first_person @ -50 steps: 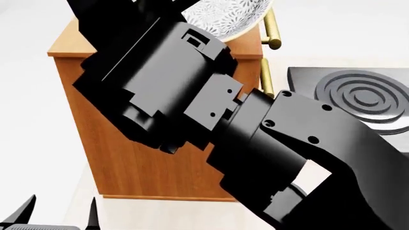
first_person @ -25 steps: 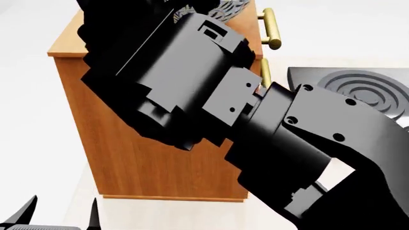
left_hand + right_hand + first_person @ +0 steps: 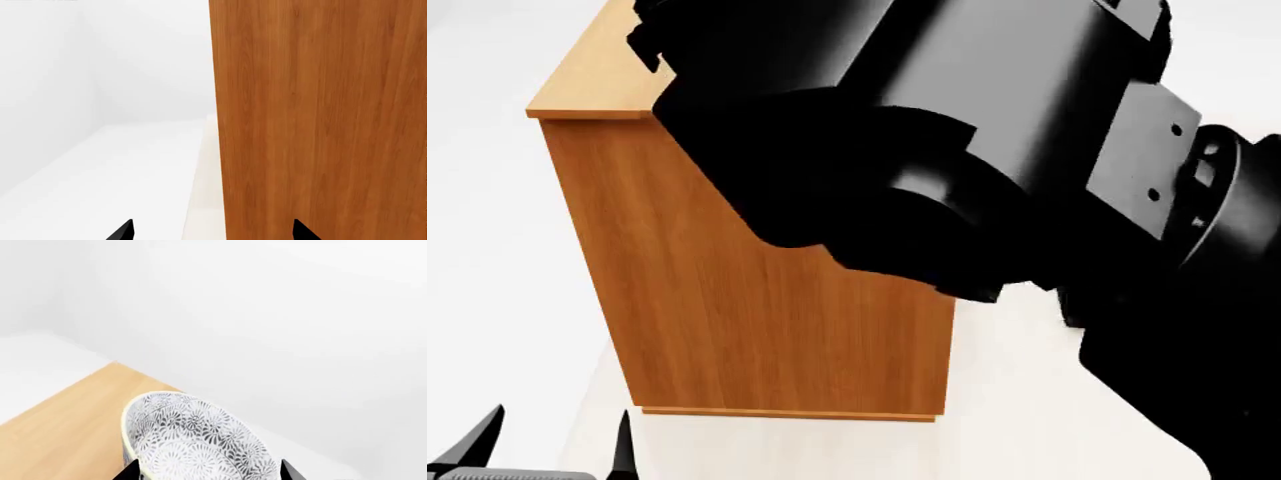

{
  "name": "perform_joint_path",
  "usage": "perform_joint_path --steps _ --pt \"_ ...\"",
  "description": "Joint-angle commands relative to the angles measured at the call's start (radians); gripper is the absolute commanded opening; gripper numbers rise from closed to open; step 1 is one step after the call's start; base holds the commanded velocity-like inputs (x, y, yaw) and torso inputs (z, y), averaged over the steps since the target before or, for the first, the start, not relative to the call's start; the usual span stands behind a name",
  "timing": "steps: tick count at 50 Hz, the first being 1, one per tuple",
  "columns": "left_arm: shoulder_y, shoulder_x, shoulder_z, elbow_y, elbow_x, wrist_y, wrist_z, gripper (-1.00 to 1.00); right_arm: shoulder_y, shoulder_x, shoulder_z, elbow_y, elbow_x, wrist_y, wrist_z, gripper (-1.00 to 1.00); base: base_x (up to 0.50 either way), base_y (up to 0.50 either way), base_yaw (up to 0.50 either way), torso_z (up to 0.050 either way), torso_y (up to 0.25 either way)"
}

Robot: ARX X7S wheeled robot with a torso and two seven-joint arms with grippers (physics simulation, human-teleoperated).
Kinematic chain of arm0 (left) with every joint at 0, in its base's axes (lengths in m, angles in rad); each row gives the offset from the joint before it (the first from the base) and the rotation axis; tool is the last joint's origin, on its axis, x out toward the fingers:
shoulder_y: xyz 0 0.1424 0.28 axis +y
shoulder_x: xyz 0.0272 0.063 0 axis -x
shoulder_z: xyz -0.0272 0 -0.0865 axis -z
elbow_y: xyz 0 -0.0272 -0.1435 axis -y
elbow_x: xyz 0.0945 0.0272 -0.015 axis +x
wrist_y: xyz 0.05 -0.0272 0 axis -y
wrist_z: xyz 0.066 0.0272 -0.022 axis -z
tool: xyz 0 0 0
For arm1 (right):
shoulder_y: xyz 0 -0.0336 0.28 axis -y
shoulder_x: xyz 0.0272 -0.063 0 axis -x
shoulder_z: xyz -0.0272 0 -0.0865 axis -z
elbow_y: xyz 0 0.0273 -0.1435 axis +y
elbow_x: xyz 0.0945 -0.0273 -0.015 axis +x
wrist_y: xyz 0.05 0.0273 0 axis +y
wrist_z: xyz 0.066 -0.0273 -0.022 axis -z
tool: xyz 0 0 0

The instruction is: Put the bowl on the top of the cabinet.

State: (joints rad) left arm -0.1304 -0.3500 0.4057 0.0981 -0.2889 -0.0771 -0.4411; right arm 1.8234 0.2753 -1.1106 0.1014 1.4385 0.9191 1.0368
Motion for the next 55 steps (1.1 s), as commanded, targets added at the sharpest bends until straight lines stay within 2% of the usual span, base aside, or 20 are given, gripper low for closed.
perform_joint_path --steps 1,7,14,17,20,22,24,25,26,27,35,47,55 --pt "0.002 -0.004 0.0 0.018 0.0 -0.006 -0.009 1.0 0.041 0.168 0.109 -0.204 0.164 0.05 0.155 1.0 0.0 0.0 0.0 0.0 0.0" --pt "0.006 -0.008 -0.003 0.028 -0.012 0.0 -0.004 1.0 -0.044 0.312 0.15 -0.41 0.243 0.025 0.289 1.0 0.0 0.0 0.0 0.0 0.0" --pt "0.015 -0.017 0.0 0.07 -0.009 -0.017 -0.017 1.0 -0.197 0.465 0.18 -0.622 0.217 -0.051 0.317 1.0 0.0 0.0 0.0 0.0 0.0" --pt "0.018 -0.016 0.005 0.075 -0.002 -0.012 -0.018 1.0 -0.402 0.551 0.168 -0.74 0.047 -0.169 0.269 1.0 0.0 0.0 0.0 0.0 0.0" --pt "0.02 -0.019 0.004 0.081 -0.003 -0.018 -0.022 1.0 -0.504 0.585 0.145 -0.769 -0.074 -0.223 0.261 1.0 0.0 0.0 0.0 0.0 0.0" --pt "0.028 -0.025 0.001 0.093 0.0 -0.02 -0.03 1.0 -0.601 0.615 0.1 -0.796 -0.234 -0.256 0.299 1.0 0.0 0.0 0.0 0.0 0.0" --pt "0.026 -0.025 -0.001 0.088 -0.003 -0.017 -0.029 1.0 -0.638 0.63 0.079 -0.816 -0.314 -0.253 0.363 1.0 0.0 0.0 0.0 0.0 0.0" --pt "0.026 -0.024 0.0 0.085 0.001 -0.016 -0.031 1.0 -0.715 0.657 0.073 -0.828 -0.355 -0.343 0.322 1.0 0.0 0.0 0.0 0.0 0.0" --pt "0.029 -0.025 0.001 0.086 0.002 -0.014 -0.031 1.0 -0.718 0.658 0.072 -0.828 -0.359 -0.346 0.319 1.0 0.0 0.0 0.0 0.0 0.0" --pt "0.03 -0.027 0.0 0.093 0.002 -0.018 -0.034 1.0 -0.773 0.662 0.04 -0.824 -0.444 -0.36 0.356 1.0 0.0 0.0 0.0 0.0 0.0" --pt "0.029 -0.029 0.003 0.104 0.001 -0.025 -0.036 1.0 -0.96 0.636 -0.002 -0.641 -0.558 -0.574 0.244 1.0 0.0 0.0 0.0 0.0 0.0" --pt "0.027 -0.03 0.007 0.106 0.002 -0.029 -0.04 1.0 -1.064 0.552 -0.032 -0.409 -0.611 -0.699 0.145 1.0 0.0 0.0 0.0 0.0 0.0" --pt "0.027 -0.031 0.01 0.11 0.002 -0.032 -0.042 1.0 -1.081 0.523 -0.038 -0.346 -0.621 -0.721 0.114 1.0 0.0 0.0 0.0 0.0 0.0"
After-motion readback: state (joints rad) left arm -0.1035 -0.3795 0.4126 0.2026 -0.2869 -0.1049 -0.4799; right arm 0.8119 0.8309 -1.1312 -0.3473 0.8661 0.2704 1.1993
